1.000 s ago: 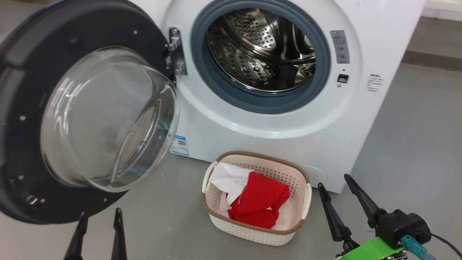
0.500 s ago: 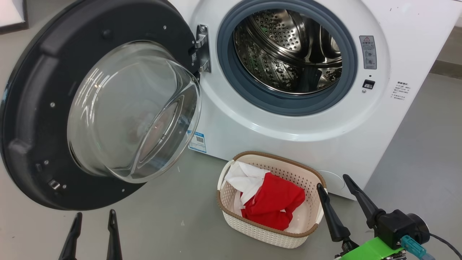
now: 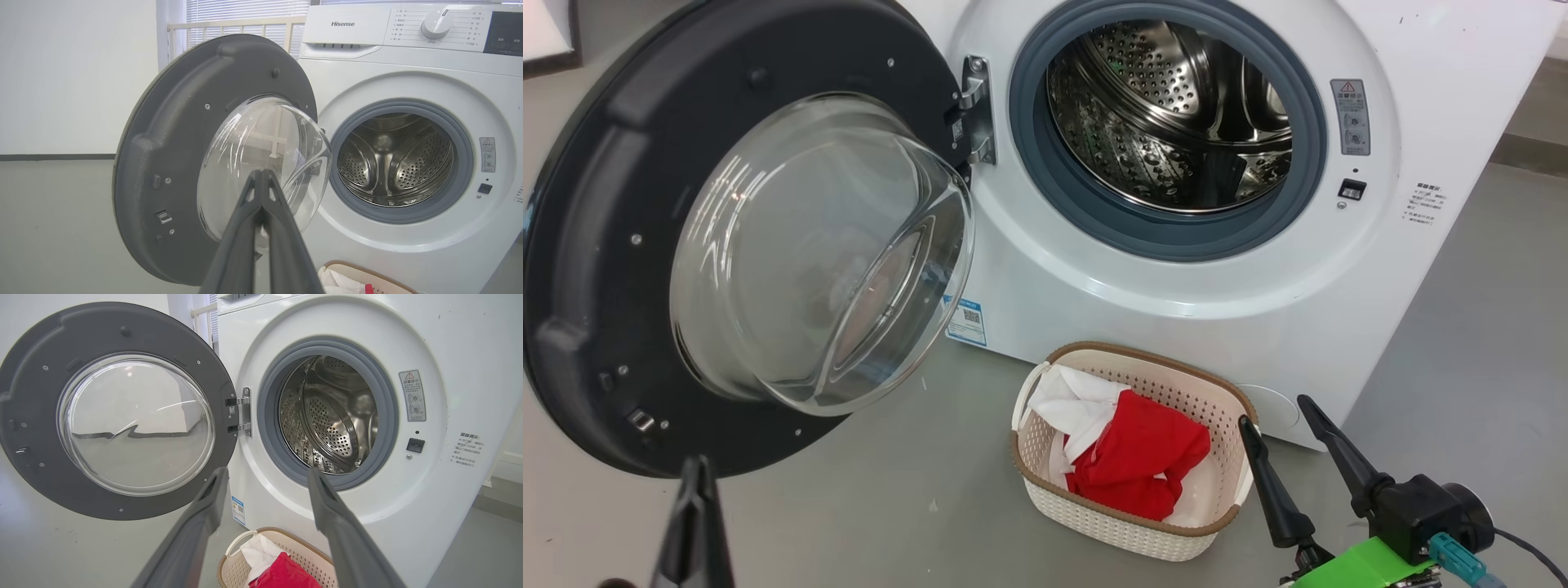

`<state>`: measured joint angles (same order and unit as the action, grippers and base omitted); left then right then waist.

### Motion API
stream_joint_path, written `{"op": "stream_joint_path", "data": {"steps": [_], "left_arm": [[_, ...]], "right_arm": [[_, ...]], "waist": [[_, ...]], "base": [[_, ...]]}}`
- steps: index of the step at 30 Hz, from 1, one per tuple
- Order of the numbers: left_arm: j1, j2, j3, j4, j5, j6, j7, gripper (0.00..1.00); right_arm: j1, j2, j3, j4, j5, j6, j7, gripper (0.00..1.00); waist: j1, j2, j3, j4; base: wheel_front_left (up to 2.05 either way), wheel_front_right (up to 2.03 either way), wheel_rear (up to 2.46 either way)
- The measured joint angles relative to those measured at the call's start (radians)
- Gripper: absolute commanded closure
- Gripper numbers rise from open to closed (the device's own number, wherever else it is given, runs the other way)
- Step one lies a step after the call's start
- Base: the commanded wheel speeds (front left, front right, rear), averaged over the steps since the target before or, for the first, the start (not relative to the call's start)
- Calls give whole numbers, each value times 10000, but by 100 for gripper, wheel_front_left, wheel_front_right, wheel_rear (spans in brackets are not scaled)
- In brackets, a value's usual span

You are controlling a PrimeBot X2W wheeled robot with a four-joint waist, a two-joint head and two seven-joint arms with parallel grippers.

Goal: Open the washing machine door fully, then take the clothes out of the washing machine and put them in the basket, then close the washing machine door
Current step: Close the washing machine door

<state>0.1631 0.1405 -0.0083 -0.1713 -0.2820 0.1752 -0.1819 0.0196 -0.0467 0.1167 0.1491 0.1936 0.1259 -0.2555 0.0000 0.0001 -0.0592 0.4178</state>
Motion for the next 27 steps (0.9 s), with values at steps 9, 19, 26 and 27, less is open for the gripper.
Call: {"op": "stream_joint_path", "data": {"steps": [9,19,26,27], "left_arm": [[-994,-75,1340,-265,-1611,-401,-504,100],[-2982,249,2495,744,-3785,-1300,-451,100],[-5119,1141,3814,2968,-5478,-1513,40,100],[-5379,1220,3965,3319,-5670,-1540,123,100]], "right_arm": [[173,-2,88,79,92,0,2,0],[177,0,251,157,351,0,17,0],[177,-2,247,59,263,0,192,0],[176,-2,249,50,247,0,192,0]], "waist": [[0,0,25,-58],[1,0,114,-296],[0,0,275,-472],[1,0,281,-494]], "base": [[0,0,0],[0,0,0],[0,0,0],[0,0,0]]}}
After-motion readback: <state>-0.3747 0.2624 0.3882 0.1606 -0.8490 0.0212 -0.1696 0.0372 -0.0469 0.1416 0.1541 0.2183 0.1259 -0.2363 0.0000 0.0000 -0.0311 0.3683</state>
